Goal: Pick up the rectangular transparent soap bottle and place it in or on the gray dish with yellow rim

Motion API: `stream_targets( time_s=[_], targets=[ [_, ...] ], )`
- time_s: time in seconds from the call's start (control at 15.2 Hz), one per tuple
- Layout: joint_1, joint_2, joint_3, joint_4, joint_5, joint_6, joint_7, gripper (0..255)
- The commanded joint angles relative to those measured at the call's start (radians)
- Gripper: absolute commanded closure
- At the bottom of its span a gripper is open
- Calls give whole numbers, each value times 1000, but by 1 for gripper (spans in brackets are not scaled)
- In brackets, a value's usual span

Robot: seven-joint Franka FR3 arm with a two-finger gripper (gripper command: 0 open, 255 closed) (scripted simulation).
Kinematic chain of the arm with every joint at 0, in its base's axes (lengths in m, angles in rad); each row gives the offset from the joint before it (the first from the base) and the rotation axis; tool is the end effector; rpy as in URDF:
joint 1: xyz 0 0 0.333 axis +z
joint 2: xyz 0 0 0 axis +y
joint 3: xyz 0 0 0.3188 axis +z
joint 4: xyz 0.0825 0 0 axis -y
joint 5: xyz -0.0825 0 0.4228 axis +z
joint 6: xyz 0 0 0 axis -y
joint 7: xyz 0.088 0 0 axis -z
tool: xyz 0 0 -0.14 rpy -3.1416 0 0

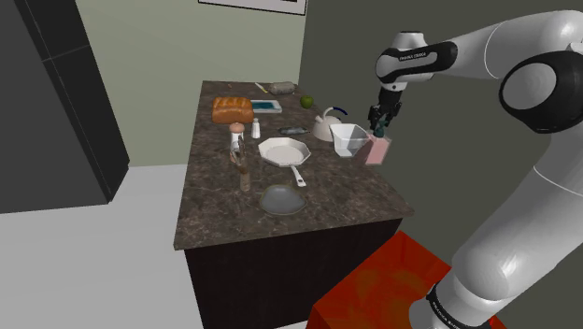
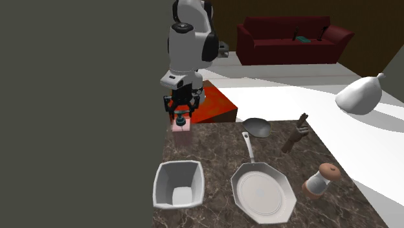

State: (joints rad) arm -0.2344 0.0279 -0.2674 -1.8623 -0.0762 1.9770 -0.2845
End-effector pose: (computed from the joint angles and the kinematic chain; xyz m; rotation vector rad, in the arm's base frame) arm 0.5393 -0.3028 0.4640 3.0207 -0.2876 0.0772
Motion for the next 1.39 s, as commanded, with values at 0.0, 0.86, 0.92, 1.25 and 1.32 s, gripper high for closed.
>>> stream_targets(
  time_s=[0.0,0.86,0.92,1.25,1.32],
  targets=[
    [1,-4,1,24,0,-28,-1,255],
    [136,-119,150,-25,-38,-119,288,255],
    [147,-122,164,-22,-39,-127,312,255],
    [201,-122,229,8,-38,-170,427,255],
    [212,-119,242,18,-37,-179,450,255]
  ],
)
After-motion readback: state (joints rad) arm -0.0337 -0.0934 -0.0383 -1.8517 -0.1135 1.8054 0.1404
